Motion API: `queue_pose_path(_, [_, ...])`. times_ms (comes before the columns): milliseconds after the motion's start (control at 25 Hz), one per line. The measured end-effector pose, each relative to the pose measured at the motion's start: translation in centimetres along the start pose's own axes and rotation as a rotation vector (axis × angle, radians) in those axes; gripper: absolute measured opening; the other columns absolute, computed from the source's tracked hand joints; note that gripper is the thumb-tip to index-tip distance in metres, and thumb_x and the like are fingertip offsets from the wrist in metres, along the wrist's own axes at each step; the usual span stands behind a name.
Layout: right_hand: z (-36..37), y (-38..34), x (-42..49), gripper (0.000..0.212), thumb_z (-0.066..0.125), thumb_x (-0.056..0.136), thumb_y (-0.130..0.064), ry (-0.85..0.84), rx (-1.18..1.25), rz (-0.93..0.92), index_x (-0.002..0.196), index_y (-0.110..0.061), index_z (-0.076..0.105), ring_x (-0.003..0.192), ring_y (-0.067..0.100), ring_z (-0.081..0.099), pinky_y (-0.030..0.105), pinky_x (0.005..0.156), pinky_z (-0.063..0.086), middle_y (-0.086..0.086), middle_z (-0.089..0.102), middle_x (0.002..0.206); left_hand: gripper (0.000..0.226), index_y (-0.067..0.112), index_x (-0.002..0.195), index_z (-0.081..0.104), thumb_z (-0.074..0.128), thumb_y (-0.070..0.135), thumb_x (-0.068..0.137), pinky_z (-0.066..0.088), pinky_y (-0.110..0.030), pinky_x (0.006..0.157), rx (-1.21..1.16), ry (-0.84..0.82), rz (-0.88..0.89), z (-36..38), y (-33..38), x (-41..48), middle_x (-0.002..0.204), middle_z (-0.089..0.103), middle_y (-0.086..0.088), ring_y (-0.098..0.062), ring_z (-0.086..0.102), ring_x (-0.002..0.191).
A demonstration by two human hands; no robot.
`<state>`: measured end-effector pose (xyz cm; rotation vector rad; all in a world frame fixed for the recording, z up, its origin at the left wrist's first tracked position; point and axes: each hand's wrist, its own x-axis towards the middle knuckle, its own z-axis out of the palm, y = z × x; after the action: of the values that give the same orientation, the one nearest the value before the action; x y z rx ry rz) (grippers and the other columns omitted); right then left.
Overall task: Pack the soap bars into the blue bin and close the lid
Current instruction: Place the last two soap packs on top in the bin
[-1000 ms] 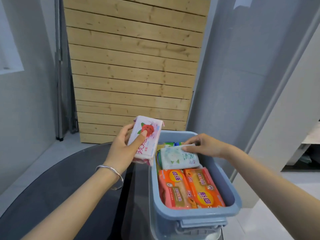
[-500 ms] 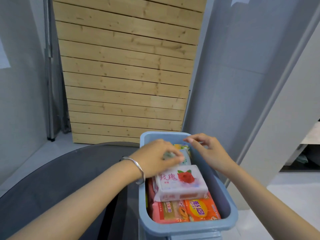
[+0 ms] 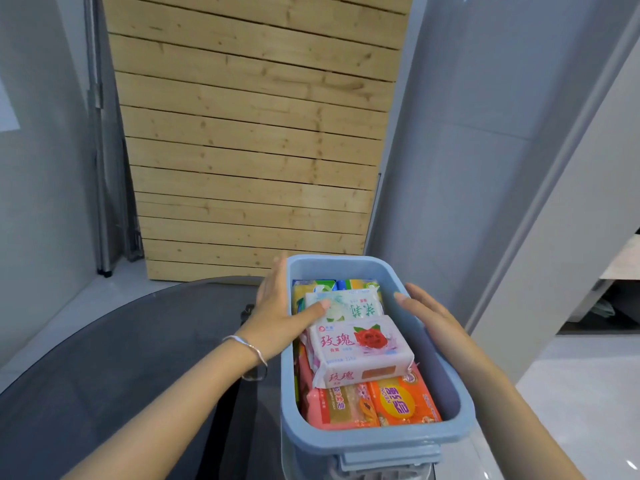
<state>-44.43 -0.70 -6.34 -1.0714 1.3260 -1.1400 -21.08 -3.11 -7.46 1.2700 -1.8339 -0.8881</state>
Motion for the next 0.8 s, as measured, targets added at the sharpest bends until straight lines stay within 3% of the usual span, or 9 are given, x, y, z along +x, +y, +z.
queue_pose_path(40, [-0.2,0.4,-0.6,0.047,0.065,0.081,-0.034,-0.094,0.203,0.150,0.124,-0.015,0.063,0.100,0.026,0.069,0.031,0.079,0.055,0.010,0.069,0.119,0.062,0.039,0.125,0.034,0.071,0.037,0.076,0.042,-0.002,0.084,-0.255,-0.002,-0.122,0.2,0.1,-1.0,0.122,0.051,0.024,0.019,0.051,0.099])
queue_pose_path(80, [-0.1,0.9,-1.3,0.048,0.067,0.077,-0.037,-0.178,0.369,0.268,0.116,-0.011,0.069,0.093,0.032,0.071,0.037,0.077,0.058,0.016,0.072,0.112,0.064,0.035,0.121,0.043,0.079,0.036,0.068,0.051,-0.013,0.078,-0.440,-0.054,-0.238,0.5,0.1,-1.9,0.111,0.065,0.015,0.007,0.063,0.093])
queue_pose_path(160, [0.0,2.3,-2.5,0.051,0.069,0.071,-0.042,-0.265,0.541,0.331,0.109,-0.008,0.073,0.090,0.037,0.071,0.045,0.077,0.058,0.020,0.072,0.107,0.068,0.022,0.121,0.054,0.081,0.035,0.060,0.057,-0.039,0.084,-0.633,-0.140,-0.358,1.3,-0.3,-3.1,0.103,0.074,-0.003,-0.019,0.071,0.092])
queue_pose_path(240, [0.0,3.4,-3.3,0.052,0.067,0.071,-0.044,-0.281,0.602,0.312,0.108,-0.008,0.073,0.089,0.040,0.070,0.047,0.077,0.057,0.022,0.072,0.106,0.059,0.020,0.122,0.054,0.074,0.031,0.068,0.053,-0.050,0.089,-0.795,-0.076,-0.390,1.9,-0.3,-3.4,0.106,0.073,-0.011,-0.031,0.069,0.096])
queue_pose_path(400, [0.4,3.2,-3.9,0.052,0.059,0.075,-0.035,-0.244,0.631,0.262,0.119,-0.007,0.063,0.076,0.039,0.070,0.044,0.066,0.059,0.023,0.072,0.095,0.044,0.017,0.123,0.056,0.056,0.036,0.084,0.056,-0.044,0.074,-1.097,0.046,-0.485,3.3,0.3,-3.5,0.107,0.068,-0.017,-0.034,0.067,0.090])
queue_pose_path(520, [0.6,2.7,-4.2,0.058,0.055,0.073,-0.027,-0.196,0.637,0.200,0.129,-0.010,0.054,0.073,0.038,0.066,0.043,0.065,0.057,0.023,0.067,0.094,0.050,0.016,0.123,0.058,0.052,0.043,0.083,0.050,-0.051,0.090,-1.222,-0.055,-0.499,3.2,0.9,-3.6,0.120,0.064,-0.019,-0.038,0.061,0.108])
queue_pose_path(600, [0.8,2.2,-4.3,0.058,0.055,0.072,-0.024,-0.195,0.634,0.158,0.128,-0.011,0.055,0.072,0.037,0.065,0.042,0.065,0.055,0.023,0.066,0.093,0.041,0.016,0.108,0.069,0.052,0.042,0.081,0.056,-0.045,0.077,-1.229,-0.039,-0.459,2.5,1.5,-3.6,0.103,0.072,-0.016,-0.033,0.068,0.095])
queue_pose_path(680, [1.2,1.3,-4.5,0.052,0.057,0.069,-0.024,-0.206,0.631,0.134,0.120,-0.013,0.060,0.067,0.035,0.067,0.039,0.062,0.057,0.020,0.070,0.086,0.031,0.017,0.076,0.076,0.054,0.037,0.079,0.056,-0.031,0.053,-1.210,0.020,-0.389,1.7,2.1,-3.8,0.071,0.074,-0.009,-0.024,0.071,0.065])
queue_pose_path(800, [3.0,0.1,-5.1,0.050,0.058,0.068,-0.023,-0.237,0.645,0.119,0.117,-0.014,0.060,0.064,0.035,0.069,0.038,0.059,0.057,0.020,0.072,0.083,0.042,0.018,0.053,0.074,0.050,0.034,0.083,0.050,-0.023,0.041,-1.139,0.104,-0.324,-0.5,2.7,-4.9,0.051,0.068,-0.004,-0.017,0.066,0.046])
